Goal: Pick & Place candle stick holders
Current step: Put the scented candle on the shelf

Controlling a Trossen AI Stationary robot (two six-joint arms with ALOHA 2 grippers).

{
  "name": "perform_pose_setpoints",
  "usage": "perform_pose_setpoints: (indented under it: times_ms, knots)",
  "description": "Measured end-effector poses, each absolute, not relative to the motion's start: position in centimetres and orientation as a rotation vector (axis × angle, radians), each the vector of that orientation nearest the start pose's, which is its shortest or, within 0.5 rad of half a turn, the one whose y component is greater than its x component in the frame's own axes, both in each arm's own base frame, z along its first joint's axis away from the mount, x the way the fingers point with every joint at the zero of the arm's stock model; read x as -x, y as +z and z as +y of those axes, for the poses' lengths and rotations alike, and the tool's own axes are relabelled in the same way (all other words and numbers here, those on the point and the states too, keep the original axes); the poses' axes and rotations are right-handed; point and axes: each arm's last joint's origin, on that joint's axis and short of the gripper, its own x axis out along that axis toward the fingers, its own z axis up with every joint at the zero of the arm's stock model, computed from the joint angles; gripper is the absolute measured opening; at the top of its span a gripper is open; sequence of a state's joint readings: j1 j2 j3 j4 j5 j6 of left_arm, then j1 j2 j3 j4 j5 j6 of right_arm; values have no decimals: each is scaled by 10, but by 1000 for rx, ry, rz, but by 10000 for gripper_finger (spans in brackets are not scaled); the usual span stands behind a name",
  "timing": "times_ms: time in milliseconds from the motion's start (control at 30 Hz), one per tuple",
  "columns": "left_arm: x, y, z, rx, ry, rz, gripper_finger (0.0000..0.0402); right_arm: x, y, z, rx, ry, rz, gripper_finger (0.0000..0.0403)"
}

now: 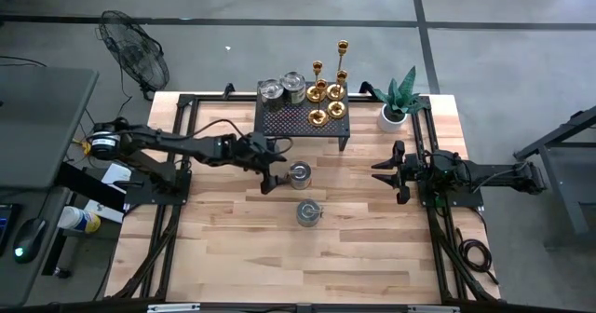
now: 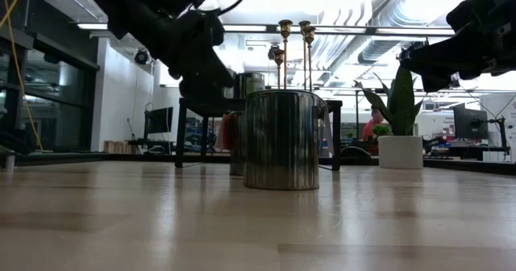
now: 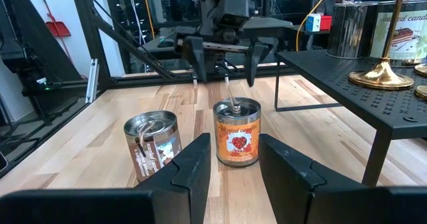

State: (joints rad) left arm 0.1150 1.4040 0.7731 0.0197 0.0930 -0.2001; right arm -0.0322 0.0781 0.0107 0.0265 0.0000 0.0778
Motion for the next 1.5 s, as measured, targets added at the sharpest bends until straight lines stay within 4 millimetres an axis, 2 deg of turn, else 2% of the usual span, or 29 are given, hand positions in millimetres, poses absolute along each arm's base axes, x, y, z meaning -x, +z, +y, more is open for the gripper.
perform_pose_setpoints:
  times_ms: [200, 400, 800, 1100, 1500]
  knots:
    - [-281, 198, 28, 275, 17, 587, 400, -102, 163, -3, -78, -33, 40, 117]
    - [-268, 175, 26, 281, 15, 642, 400, -102, 164, -3, -78, -34, 40, 117]
    - [-260, 156, 25, 216, 140, 597, 400, -102, 163, -3, -79, -34, 40, 117]
    - [-262, 157, 14, 102, 235, 564, 400, -102, 163, -3, -78, -34, 40, 117]
    - [-281, 130, 10, -41, 172, 536, 400, -102, 163, -3, -79, -34, 40, 117]
